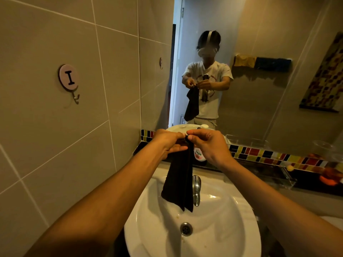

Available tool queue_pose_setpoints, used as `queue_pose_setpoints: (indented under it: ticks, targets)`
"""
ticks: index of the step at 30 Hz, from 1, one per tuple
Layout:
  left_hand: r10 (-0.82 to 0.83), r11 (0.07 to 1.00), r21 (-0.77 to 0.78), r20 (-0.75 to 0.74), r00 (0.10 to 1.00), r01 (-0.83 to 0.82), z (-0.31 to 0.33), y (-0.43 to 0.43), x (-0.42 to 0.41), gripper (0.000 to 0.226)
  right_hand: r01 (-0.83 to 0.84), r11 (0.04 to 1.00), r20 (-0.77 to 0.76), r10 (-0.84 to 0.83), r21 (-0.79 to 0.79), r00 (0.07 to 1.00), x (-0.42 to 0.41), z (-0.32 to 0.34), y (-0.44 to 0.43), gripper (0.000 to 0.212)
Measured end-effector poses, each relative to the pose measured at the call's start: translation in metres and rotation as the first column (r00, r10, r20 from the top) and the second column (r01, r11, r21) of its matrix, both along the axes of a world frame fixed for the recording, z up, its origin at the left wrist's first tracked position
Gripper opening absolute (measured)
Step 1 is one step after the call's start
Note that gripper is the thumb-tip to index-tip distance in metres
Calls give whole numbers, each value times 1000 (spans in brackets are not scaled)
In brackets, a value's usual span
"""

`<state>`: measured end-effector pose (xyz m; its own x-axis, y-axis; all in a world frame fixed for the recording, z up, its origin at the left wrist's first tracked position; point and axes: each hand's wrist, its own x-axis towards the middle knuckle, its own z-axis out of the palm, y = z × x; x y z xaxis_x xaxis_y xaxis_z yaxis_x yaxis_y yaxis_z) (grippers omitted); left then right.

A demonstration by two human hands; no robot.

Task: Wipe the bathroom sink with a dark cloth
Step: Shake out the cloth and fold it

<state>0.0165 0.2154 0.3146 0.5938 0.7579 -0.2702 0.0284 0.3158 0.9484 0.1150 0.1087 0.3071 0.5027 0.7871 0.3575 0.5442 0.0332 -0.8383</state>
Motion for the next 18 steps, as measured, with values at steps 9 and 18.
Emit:
queue_pose_setpoints:
  ticks: [9, 18]
  targets:
    - [-22, 998, -60, 24, 999, 23, -5, 5, 1, 43, -58, 997, 142, 65, -54, 988, 1, -18, -5, 42]
    - [-222, 904, 355, -87, 971, 239, -26, 10, -1, 20, -49, 999, 27, 48, 14, 998, 34, -13, -5, 25]
